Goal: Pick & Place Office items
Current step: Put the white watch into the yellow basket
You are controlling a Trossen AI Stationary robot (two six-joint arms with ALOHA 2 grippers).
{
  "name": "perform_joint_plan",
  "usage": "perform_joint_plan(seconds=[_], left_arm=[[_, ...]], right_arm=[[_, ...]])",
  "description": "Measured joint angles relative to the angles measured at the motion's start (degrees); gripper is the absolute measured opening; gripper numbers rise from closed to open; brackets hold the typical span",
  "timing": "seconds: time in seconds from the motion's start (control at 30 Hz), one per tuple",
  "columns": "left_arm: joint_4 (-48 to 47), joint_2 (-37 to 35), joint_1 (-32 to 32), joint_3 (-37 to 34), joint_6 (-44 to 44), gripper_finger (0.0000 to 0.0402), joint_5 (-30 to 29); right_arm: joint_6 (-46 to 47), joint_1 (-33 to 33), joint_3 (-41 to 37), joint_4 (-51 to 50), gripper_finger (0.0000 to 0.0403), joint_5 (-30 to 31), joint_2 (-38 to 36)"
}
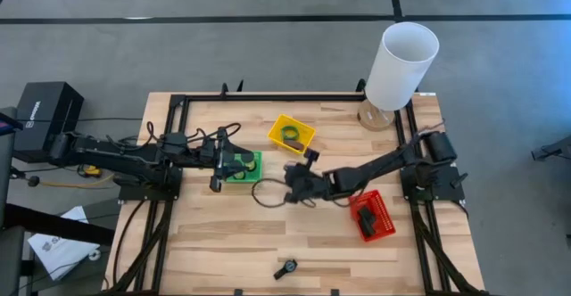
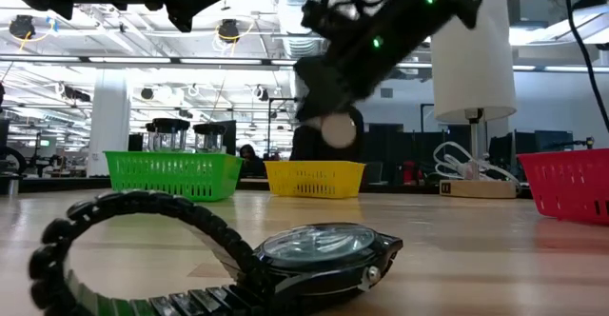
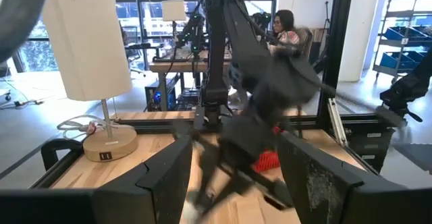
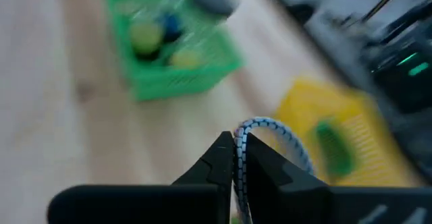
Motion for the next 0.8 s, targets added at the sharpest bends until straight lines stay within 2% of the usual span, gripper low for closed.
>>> perform_joint_plan(seconds=[0.13,0.37,0.67,0.8], left_arm=[[0.0,0.0,0.0,0.0,-1.6,0.0213,0.0],[0.0,0.0,0.0,0.0,-1.7,0.0213,0.0],[0.0,0.0,0.0,0.0,-1.9,0.0213,0.0],[0.1,0.0,0.0,0.0,-1.9,0.0213,0.0]], right_arm=[[-6.5,-2.7,0.0,-0.3,0.0006,3.9,-4.7],[-7.6,-7.3,0.0,-1.2,0.0021,4.2,-9.3],[-7.7,-11.5,-0.2,-2.8,0.0006,3.4,-7.6],[-5.4,-12.9,0.0,-1.8,0.0015,2.3,-5.1]])
